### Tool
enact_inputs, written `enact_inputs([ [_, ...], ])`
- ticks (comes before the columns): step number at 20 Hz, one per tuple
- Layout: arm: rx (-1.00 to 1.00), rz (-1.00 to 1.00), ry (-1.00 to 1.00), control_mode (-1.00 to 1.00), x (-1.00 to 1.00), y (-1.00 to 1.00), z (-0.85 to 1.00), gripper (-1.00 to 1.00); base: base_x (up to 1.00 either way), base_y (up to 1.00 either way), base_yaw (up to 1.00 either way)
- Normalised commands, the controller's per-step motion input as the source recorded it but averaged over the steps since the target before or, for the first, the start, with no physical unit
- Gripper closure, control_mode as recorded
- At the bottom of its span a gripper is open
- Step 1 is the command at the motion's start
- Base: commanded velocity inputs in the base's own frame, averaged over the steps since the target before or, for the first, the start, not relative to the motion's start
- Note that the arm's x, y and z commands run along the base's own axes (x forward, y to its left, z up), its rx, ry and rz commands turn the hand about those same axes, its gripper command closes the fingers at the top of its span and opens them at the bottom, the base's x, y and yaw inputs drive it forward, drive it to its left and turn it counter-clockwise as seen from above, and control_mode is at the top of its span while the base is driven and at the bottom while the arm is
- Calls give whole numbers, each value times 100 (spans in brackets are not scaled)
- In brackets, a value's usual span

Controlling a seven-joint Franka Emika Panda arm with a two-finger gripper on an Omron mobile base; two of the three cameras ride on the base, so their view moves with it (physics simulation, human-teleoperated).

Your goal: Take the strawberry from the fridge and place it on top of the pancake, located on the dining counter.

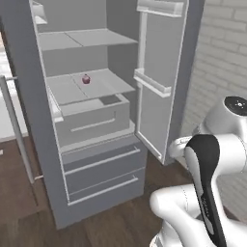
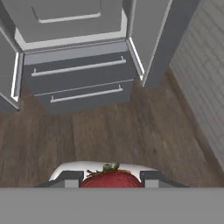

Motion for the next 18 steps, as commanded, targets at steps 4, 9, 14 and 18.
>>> enact_inputs([
  [4, 0, 0, 0, 100, 0, 0, 0, 100, -40, -52, -60],
  [9, 0, 0, 0, 100, 0, 0, 0, 100, -2, -66, -74],
  [14, 0, 0, 0, 100, 0, 0, 0, 100, 0, -74, -77],
  [18, 0, 0, 0, 100, 0, 0, 0, 100, 8, -49, -72],
])
